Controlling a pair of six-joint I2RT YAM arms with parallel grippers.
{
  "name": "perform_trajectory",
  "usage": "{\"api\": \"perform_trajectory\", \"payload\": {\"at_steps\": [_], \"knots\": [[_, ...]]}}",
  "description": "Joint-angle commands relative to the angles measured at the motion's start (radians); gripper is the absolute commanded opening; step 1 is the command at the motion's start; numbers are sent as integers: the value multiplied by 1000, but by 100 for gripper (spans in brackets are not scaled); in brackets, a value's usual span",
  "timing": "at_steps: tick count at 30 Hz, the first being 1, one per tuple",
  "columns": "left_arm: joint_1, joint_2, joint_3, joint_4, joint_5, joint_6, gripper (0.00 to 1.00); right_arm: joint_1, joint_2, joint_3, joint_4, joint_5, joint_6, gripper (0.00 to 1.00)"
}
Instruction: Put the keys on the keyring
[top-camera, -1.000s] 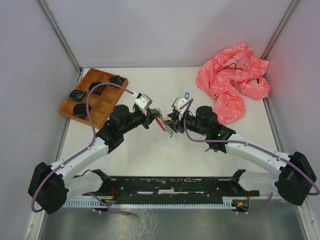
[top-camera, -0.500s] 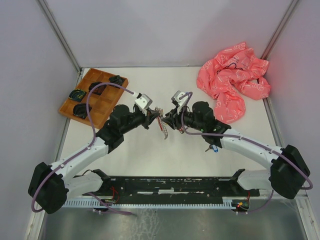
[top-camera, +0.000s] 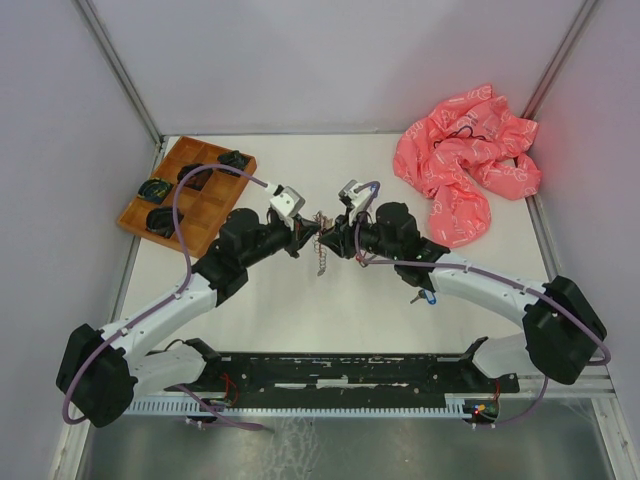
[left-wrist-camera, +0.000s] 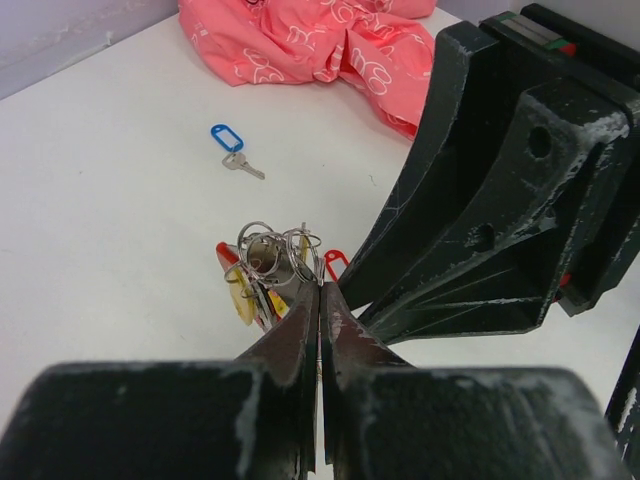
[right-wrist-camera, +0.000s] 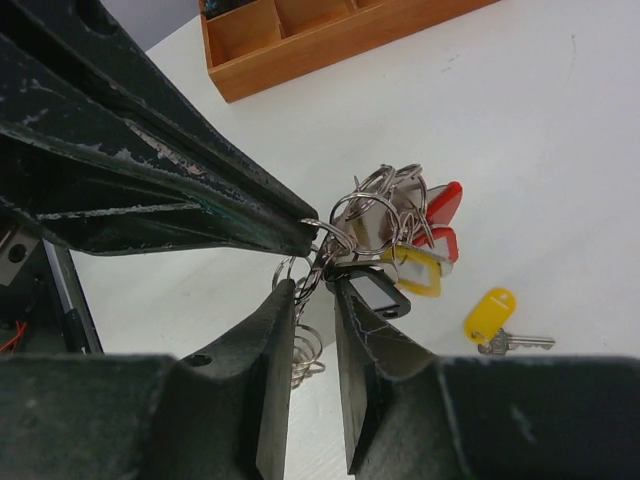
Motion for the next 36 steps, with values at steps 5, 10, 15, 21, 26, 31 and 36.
{"api": "perform_trajectory", "payload": {"at_steps": [5,10,15,21,26,31,36], "knots": [[-15,-4,50,77,20,-34,3,-4,20,32,123,29,67,21],[-16,-4,51,77,25,-35,3,-9,11,15,157,31,75,4],[-16,-14,47,80,17,-54,10,-18,0,-3,182,21,86,1],[-9,-60,19,83,-53,-125,30,-38,-17,-38,246,11,113,1],[32,-92,-42,113,-45,-271,36,-51,-21,-63,308,-3,146,1],[97,-79,-121,253,57,-459,38,-61,-23,-75,359,-19,178,1],[123,-35,-164,379,125,-579,39,-67,-27,-80,380,-29,201,1]]}}
